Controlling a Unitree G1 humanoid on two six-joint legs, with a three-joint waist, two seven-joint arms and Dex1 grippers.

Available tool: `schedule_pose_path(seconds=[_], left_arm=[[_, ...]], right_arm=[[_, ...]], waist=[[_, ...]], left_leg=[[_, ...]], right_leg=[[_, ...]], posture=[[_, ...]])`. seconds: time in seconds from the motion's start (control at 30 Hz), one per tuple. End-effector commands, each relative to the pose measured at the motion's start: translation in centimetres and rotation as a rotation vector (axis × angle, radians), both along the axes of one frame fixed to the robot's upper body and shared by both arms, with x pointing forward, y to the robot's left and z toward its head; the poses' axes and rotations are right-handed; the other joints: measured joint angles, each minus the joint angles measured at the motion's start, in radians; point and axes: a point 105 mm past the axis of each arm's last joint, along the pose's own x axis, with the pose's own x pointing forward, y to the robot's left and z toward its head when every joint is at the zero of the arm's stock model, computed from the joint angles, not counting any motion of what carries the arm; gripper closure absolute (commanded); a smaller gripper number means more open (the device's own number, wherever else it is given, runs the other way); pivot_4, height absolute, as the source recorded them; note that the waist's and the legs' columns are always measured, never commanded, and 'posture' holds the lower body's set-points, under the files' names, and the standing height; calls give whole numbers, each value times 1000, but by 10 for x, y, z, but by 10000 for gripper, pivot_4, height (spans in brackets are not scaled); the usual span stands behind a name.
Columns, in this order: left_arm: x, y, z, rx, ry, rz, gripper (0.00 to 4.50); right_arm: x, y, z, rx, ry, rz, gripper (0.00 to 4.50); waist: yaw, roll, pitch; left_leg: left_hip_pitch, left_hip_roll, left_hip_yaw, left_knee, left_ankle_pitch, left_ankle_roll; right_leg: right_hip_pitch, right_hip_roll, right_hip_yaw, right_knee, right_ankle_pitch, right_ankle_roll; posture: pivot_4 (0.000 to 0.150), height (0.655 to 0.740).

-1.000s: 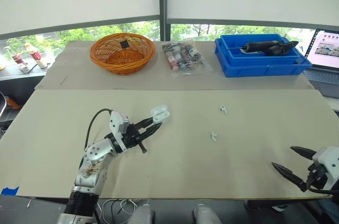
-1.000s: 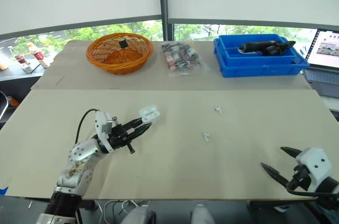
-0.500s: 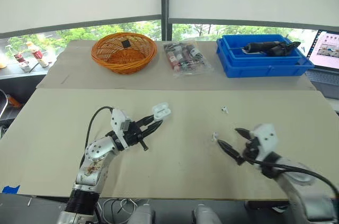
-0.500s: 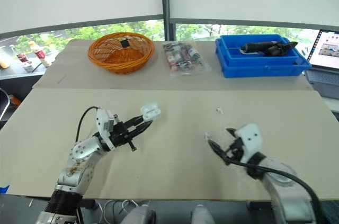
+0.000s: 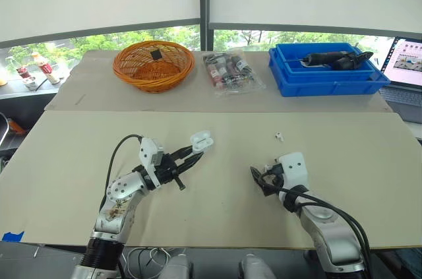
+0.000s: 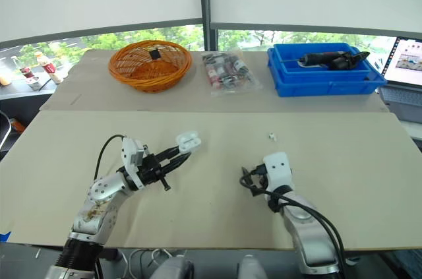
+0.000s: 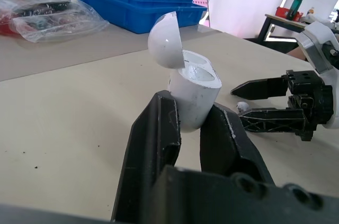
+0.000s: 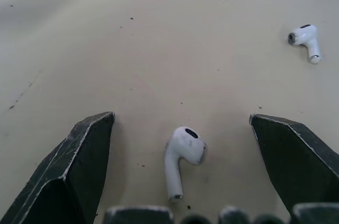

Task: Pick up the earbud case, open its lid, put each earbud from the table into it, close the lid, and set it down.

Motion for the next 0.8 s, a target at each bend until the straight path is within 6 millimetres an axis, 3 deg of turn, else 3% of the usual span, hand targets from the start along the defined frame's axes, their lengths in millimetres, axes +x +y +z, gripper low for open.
schedule_pose_path(seconds=[0.03, 0.37, 0.53, 0.7, 0.8], left_arm=[[-2, 1, 4, 9, -39, -4, 39952], [-2, 1, 0, 14, -34, -6, 39952], [-4, 1, 0, 17, -34, -6, 39952], [-10, 0, -1, 22, -30, -18, 39952], [-18, 0, -1, 24, -25, -22, 39952]], right_arm=[[-9, -1, -12, -25, 64, -28, 8580], [-3, 0, -13, -26, 87, -25, 41637], [1, 5, -6, -37, 92, 111, 41665], [-3, 8, 16, -155, 56, 522, 41665], [-27, -3, 27, -278, 80, 894, 41665]], waist=[[-1, 0, 0], [-4, 0, 0], [-5, 0, -1], [-6, 0, 0], [-3, 0, 0]], left_leg=[[0, 0, 0, 0, 0, 0], [1, 0, 0, 0, 0, 0], [2, 0, 0, 0, 0, 0], [1, 0, 1, -1, 0, 0], [0, 0, 1, -1, 0, 0]], right_leg=[[0, 0, 0, 0, 0, 0], [1, 1, 0, 0, 0, 0], [1, 1, 0, 0, 0, 0], [1, 1, 0, -1, 0, 0], [1, 1, -1, -2, 0, 0]], posture=[[1500, 7400], [1500, 7400], [1500, 7400], [1500, 7400], [1500, 7400]])
